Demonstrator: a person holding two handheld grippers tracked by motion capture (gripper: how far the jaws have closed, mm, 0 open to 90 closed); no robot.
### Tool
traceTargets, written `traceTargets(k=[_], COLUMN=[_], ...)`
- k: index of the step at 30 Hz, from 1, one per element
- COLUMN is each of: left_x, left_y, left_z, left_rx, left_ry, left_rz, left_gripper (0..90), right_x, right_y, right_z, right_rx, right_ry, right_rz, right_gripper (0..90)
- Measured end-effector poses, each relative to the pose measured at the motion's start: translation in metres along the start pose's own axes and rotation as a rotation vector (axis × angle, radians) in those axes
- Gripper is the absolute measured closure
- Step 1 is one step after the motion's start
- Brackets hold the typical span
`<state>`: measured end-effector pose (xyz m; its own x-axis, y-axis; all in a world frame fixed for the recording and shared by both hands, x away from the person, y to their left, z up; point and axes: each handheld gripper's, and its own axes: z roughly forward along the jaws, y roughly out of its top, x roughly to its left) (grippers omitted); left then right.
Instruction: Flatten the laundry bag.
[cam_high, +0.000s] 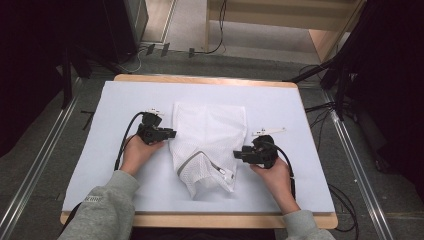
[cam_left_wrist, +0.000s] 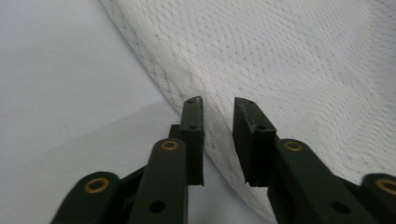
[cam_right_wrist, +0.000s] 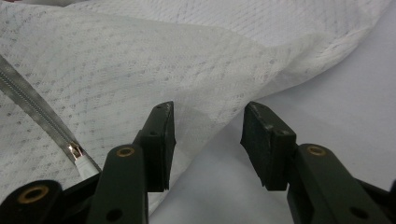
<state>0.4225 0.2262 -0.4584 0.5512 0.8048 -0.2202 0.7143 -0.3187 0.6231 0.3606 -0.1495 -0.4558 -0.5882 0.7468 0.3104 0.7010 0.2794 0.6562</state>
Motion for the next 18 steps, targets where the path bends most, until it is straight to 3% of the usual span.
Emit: traceTargets(k=[1,3,5,10,14,18], left_x=[0.0,0.002,0.001,0.005,0.01,0.017], left_y=[0.0,-0.001,0.0,0.002,0.004,0.005], left_z=[0.0,0.001,0.002,0.003,-0.002,-0.009], left_rx=[-0.005,-0.006,-0.007,-0.008,-0.019,-0.04], left_ry=[0.004,-0.03,-0.03,-0.062,-0.045,-0.041], left_rz=[0.001,-0.014,-0.016,-0.059,-0.062,-0.087], left_gripper=[83.7,89.4,90.0,90.0,90.0,90.0], right_x=[0.0,0.001,0.002,0.006,0.005,0.001], right_y=[0.0,0.001,0.001,0.003,0.004,0.005], right_z=[0.001,0.002,0.004,0.003,0.0,-0.004], right_rx=[0.003,0.006,0.011,0.021,0.02,0.018], right_ry=[0.003,0.006,0.017,0.032,0.043,0.04], right_rz=[-0.005,-0.007,-0.019,-0.034,-0.039,-0.032], right_gripper=[56.3,57.5,61.3,81.4,88.9,89.7])
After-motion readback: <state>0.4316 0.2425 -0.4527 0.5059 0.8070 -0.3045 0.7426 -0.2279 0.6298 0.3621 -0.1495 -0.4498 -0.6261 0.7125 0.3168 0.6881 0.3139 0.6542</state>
